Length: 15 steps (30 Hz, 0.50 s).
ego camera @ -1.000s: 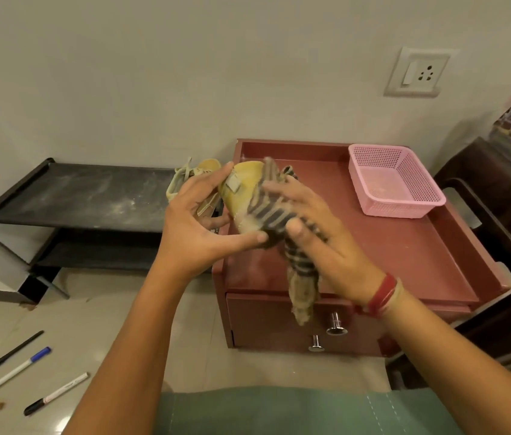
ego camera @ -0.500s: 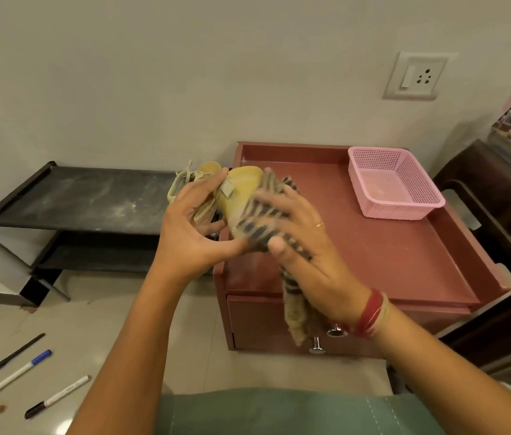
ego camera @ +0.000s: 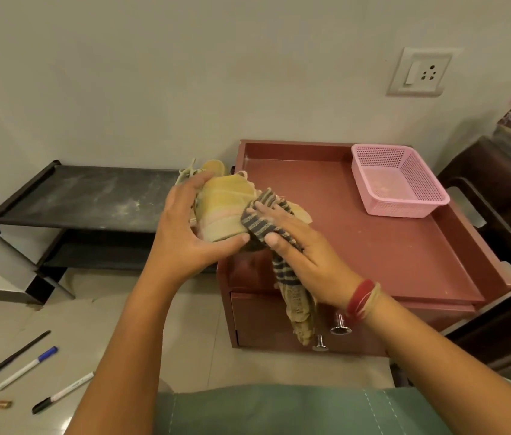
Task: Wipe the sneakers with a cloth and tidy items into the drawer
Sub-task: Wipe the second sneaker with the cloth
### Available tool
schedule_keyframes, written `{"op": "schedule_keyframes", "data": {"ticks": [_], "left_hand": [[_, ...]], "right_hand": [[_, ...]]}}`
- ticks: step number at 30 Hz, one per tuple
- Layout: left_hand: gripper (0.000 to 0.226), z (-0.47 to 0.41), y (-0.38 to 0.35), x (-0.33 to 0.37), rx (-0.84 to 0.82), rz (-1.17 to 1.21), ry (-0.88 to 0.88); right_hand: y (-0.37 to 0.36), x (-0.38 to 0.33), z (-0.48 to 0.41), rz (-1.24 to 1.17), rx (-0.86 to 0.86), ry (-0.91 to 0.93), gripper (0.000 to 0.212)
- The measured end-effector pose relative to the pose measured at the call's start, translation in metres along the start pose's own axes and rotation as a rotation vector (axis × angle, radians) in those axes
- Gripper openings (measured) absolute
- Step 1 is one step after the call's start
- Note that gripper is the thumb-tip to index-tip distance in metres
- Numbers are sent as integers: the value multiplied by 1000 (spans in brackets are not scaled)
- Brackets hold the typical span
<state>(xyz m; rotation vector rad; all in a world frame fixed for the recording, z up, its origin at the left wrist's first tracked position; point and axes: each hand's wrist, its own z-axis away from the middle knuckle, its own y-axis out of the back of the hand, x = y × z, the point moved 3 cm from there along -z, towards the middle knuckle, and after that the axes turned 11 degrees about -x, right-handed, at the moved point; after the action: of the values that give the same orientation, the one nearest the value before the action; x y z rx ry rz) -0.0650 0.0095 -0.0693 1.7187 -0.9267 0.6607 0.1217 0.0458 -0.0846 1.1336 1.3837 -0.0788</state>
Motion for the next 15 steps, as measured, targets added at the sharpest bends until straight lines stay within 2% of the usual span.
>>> {"op": "schedule_keyframes", "data": {"ticks": [2,4,6,7,10,11,15], "left_hand": [[90,1,2,0,-6,-22,32],[90,2,2,0,2,-52,48],[89,1,3,2,11,-106,44],[89,0,3,4,11,-125,39],[91,1,3,6,10,-139,22],[90,1,4,5,11,-135,17],[84,5,5,2,49,-123,23]], "right_hand": [[7,12,-4,5,28,-83,40],[17,21,-6,-106,214,-188,44],[15,15,-7,-109,327,-173,45],[7,7,-7,-100,298,-123,45],[-21,-16,-3,28,73,109,43],[-21,-13,-3,64,33,125,44],[2,14,-6,82,141,-181,47]]}}
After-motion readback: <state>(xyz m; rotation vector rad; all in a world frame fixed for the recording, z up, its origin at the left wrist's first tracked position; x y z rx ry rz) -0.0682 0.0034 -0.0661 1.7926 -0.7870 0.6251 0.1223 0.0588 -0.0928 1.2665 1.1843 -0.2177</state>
